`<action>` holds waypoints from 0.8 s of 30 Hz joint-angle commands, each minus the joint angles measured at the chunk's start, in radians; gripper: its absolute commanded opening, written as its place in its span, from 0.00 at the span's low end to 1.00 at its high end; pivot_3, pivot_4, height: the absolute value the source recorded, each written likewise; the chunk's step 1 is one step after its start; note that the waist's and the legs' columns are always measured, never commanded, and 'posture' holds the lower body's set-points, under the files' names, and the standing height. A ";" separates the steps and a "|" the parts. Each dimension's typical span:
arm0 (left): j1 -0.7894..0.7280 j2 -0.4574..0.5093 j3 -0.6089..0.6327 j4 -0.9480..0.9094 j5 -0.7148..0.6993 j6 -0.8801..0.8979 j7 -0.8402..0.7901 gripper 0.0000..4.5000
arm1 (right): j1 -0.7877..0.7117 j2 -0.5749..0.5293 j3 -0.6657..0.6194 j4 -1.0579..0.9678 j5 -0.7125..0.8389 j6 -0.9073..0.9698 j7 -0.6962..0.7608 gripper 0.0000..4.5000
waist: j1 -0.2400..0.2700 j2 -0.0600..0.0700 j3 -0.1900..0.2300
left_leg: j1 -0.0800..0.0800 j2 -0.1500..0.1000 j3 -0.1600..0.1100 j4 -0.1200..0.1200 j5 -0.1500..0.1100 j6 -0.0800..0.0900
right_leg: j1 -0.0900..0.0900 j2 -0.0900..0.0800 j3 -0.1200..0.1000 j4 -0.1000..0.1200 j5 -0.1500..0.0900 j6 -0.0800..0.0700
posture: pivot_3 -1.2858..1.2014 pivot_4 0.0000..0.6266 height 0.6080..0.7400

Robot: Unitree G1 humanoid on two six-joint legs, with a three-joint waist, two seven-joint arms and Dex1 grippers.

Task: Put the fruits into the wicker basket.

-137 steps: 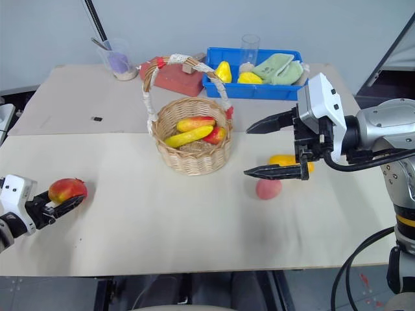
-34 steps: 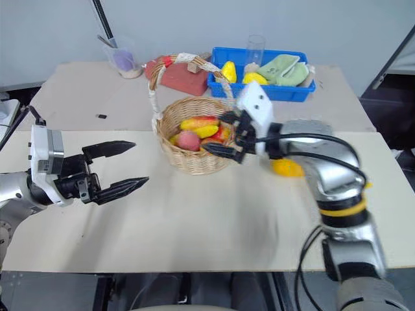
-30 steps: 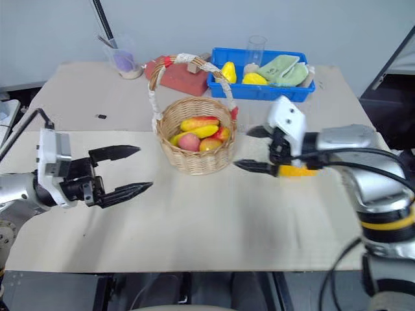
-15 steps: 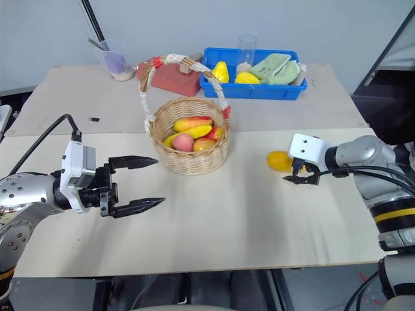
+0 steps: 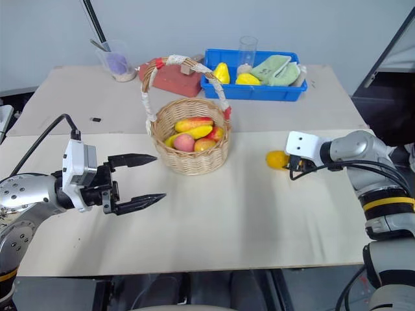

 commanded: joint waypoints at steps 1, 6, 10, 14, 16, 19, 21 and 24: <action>0.012 -0.003 0.040 -0.025 -0.009 -0.014 0.013 1.00 | 0.017 -0.020 -0.031 -0.046 0.032 0.017 0.053 0.43 | 0.000 0.000 0.000 | 0.000 0.000 0.000 0.000 0.000 0.000 | 0.000 0.000 0.000 0.000 0.000 0.000 | 0.52 0.24 1.00; 0.058 0.005 0.115 -0.021 -0.026 -0.007 0.025 1.00 | 0.083 -0.081 -0.130 -0.354 0.238 0.256 0.211 0.43 | 0.004 0.001 0.001 | -0.002 0.000 -0.002 -0.001 0.000 0.000 | -0.001 0.000 -0.001 0.000 0.000 0.000 | 0.52 0.24 1.00; 0.117 -0.010 0.205 -0.016 -0.061 -0.001 0.040 1.00 | 0.069 -0.021 -0.212 -0.680 0.502 0.618 0.188 0.42 | -0.003 0.002 0.001 | -0.004 0.002 -0.002 -0.001 0.000 0.000 | -0.004 0.000 -0.001 0.001 0.000 0.000 | 0.52 0.24 1.00; 0.140 -0.029 0.250 -0.016 -0.095 -0.004 0.049 1.00 | -0.060 0.196 -0.228 -0.755 0.609 0.809 -0.018 0.42 | -0.007 0.002 0.001 | -0.001 0.007 -0.002 -0.002 -0.001 0.000 | -0.001 0.002 -0.001 0.002 0.000 -0.002 | 0.52 0.24 1.00; 0.137 -0.035 0.261 -0.011 -0.108 -0.005 0.056 1.00 | -0.125 0.304 -0.216 -0.731 0.612 0.841 -0.111 0.42 | -0.004 0.002 0.001 | -0.001 0.007 -0.002 -0.002 -0.001 0.000 | -0.002 0.001 -0.003 0.003 0.000 -0.002 | 0.52 0.24 1.00; 0.124 -0.039 0.264 -0.003 -0.123 -0.005 0.070 1.00 | -0.183 0.416 -0.168 -0.650 0.544 0.810 -0.223 0.42 | 0.014 0.002 0.001 | -0.006 0.001 -0.004 -0.002 0.000 -0.002 | -0.009 -0.001 -0.003 0.006 0.000 -0.002 | 0.52 0.24 1.00; 0.114 -0.040 0.262 -0.003 -0.130 -0.001 0.081 1.00 | -0.216 0.482 -0.133 -0.572 0.494 0.757 -0.282 0.42 | 0.015 0.001 0.001 | -0.007 -0.001 -0.003 -0.002 0.001 -0.002 | -0.010 -0.002 -0.003 0.006 0.000 -0.002 | 0.52 0.24 1.00; 0.108 -0.039 0.257 -0.008 -0.134 0.002 0.092 1.00 | -0.238 0.534 -0.116 -0.489 0.450 0.686 -0.328 0.53 | 0.015 0.001 0.001 | -0.009 -0.002 -0.003 -0.002 0.001 -0.003 | -0.010 -0.003 -0.004 0.006 0.000 -0.002 | 0.52 0.24 1.00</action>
